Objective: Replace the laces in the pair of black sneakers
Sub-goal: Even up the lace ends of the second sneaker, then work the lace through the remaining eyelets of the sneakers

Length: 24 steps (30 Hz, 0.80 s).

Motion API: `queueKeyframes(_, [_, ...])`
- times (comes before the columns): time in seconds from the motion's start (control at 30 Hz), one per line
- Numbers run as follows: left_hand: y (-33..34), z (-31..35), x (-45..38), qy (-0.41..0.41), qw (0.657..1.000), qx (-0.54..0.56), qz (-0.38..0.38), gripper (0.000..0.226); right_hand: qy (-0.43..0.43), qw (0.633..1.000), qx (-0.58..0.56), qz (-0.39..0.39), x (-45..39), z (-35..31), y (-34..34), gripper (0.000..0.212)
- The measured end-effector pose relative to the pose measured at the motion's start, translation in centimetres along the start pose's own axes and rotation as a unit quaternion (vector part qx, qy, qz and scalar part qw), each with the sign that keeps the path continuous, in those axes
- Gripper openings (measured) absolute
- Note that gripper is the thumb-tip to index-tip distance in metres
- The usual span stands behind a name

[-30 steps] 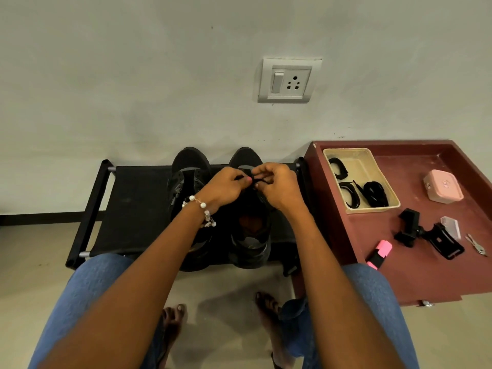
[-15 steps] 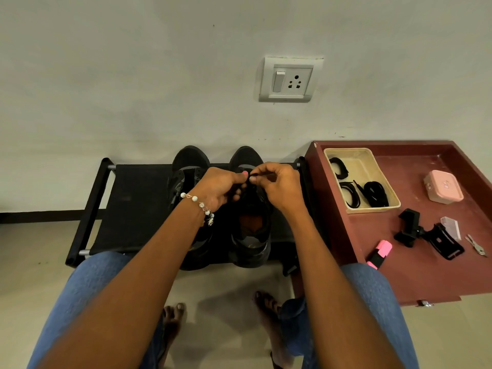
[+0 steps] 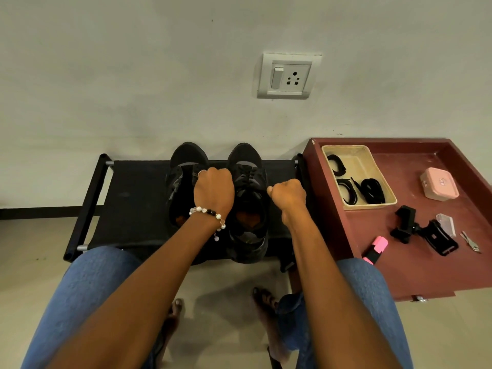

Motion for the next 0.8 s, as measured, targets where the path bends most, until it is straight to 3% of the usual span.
queueKeyframes(0.07, [0.5, 0.4, 0.2, 0.013, 0.999, -0.032, 0.002, 0.023, -0.004, 1.000, 0.007, 0.026, -0.2, 0.2, -0.1, 0.018])
queueKeyframes(0.17, [0.8, 0.7, 0.3, 0.042, 0.998, -0.039, -0.008, 0.020, -0.051, 0.998, 0.037, 0.022, -0.2, -0.5, -0.1, 0.032])
queueKeyframes(0.3, [2.2, 1.0, 0.2, 0.100, 0.990, 0.023, -0.096, 0.016, -0.078, 0.992, 0.032, -0.093, 0.5, -1.3, 0.9, 0.013])
queueKeyframes(0.37, [3.3, 1.0, 0.6, 0.099, 0.978, 0.073, -0.169, 0.027, -0.039, 0.980, 0.047, -0.190, 1.4, -0.9, 2.3, 0.051])
queueKeyframes(0.43, [3.7, 1.6, 1.4, 0.114, 0.971, 0.075, -0.194, 0.037, -0.054, 0.958, 0.132, -0.247, 2.6, -0.9, 3.2, 0.072])
queueKeyframes(0.57, [3.7, 2.0, 2.4, 0.101, 0.981, 0.073, -0.146, 0.027, -0.179, 0.923, 0.271, -0.206, 3.1, -2.3, 3.5, 0.054])
queueKeyframes(0.67, [3.3, 0.8, 2.6, 0.051, 0.986, 0.125, -0.101, 0.023, -0.191, 0.921, 0.275, -0.200, 3.0, -2.3, 3.5, 0.041])
queueKeyframes(0.8, [2.8, 0.2, 3.1, 0.026, 0.983, 0.158, -0.085, 0.025, -0.202, 0.919, 0.276, -0.195, 3.3, -2.2, 3.4, 0.040])
Point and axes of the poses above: each hand's wrist, its own x-axis away from the middle knuckle, its own y-axis out of the palm, z = x × y, the point moved 10 cm from there along -x, towards the middle knuckle, and after that the axes turned 11 degrees about -x, right-handed, at the moved point
